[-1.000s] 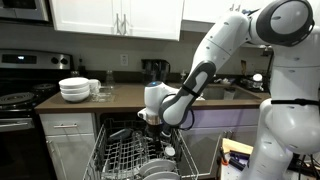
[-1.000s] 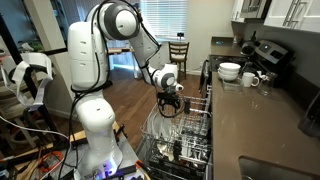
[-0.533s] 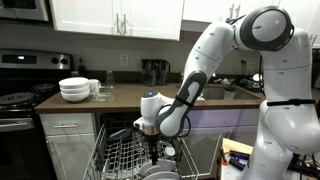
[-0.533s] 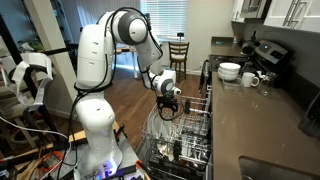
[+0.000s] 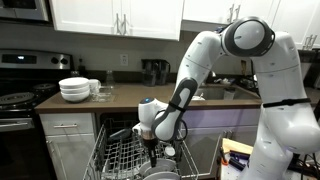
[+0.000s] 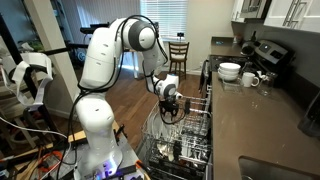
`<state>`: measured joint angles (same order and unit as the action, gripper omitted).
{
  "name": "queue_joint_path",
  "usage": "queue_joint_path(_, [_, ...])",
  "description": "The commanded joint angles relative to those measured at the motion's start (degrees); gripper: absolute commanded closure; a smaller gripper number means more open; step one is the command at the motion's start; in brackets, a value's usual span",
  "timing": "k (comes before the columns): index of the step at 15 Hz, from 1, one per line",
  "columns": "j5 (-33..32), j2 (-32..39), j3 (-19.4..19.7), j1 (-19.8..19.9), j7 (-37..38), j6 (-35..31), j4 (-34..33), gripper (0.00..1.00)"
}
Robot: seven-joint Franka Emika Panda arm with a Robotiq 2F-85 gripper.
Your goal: Remove the white plate from the plate dryer and put it on the counter
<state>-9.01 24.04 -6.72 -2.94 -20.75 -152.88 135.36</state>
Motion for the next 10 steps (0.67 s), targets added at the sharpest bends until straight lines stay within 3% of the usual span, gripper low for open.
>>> queue_joint_path(1, [0.9, 1.7, -1.5, 2.2, -2.6, 1.5, -2.1, 0.66])
queue_joint_path(2, [1.2, 1.4, -1.7, 2.4, -2.6, 2.5, -2.4, 0.78])
queue_joint_path(3, [1.4, 1.3, -2.0, 2.6, -2.9, 3.1, -2.6, 0.78])
queue_joint_path(4, [1.3, 1.1, -1.9, 2.4, -2.6, 4.5, -3.0, 0.57])
queue_joint_path(5, [1.4, 1.0, -1.9, 2.5, -2.7, 5.3, -3.4, 0.62])
queue_joint_path(9, [1.7, 0.9, -1.9, 3.0, -3.1, 8.0, -4.3, 0.44])
queue_joint_path(10, [1.9, 0.9, -2.0, 3.1, -3.3, 8.5, -4.5, 0.53])
